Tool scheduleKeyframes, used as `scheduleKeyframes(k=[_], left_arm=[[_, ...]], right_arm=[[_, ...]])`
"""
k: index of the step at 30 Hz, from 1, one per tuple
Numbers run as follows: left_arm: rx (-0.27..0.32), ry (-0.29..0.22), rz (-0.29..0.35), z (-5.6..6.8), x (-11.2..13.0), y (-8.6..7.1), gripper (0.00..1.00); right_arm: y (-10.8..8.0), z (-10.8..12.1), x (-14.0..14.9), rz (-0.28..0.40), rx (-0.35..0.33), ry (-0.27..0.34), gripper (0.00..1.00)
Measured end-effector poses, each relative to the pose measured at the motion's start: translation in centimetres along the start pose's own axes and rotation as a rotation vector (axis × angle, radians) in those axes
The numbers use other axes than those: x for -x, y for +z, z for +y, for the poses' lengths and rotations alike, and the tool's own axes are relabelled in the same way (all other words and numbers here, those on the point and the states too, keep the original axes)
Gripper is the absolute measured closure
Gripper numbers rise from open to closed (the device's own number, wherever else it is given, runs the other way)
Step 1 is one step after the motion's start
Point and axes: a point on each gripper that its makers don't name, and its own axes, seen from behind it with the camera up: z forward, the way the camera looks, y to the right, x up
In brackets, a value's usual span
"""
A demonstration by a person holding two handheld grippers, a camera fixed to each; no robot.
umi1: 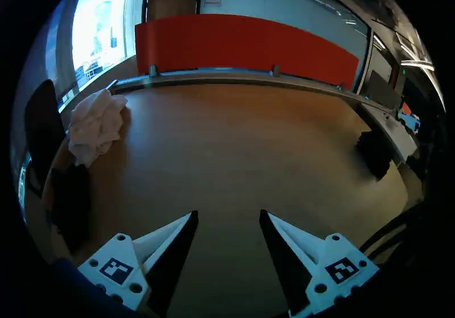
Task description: Fold towel
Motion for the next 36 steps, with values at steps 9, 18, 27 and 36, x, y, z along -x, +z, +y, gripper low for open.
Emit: scheduleKeyframes(k=[9, 18, 27, 36], left_arm=[[-0.007, -0.047, 0.102, -0.8, -3.0, -0.1, 0.21], [-0.001, -0.058, 0.245, -1.5, -7.7, -0.6, 0.21], [-0.027, -0.040, 0.375, -2.9, -12.8, -1.2, 0.21], [-0.062, -0.050, 0.463, -5.2, -17.0, -1.7, 0.21]], right_arm=[[-1.1, -2.7, -4.3, 0.120, -0.044, 0.041, 0.05], [-1.2, -4.6, -4.9, 0.128, -0.071, 0.038, 0.06], [-1.4, -6.8, -6.3, 0.149, -0.103, 0.032, 0.06], [-1.5, -10.1, -7.7, 0.163, -0.140, 0.025, 0.06]])
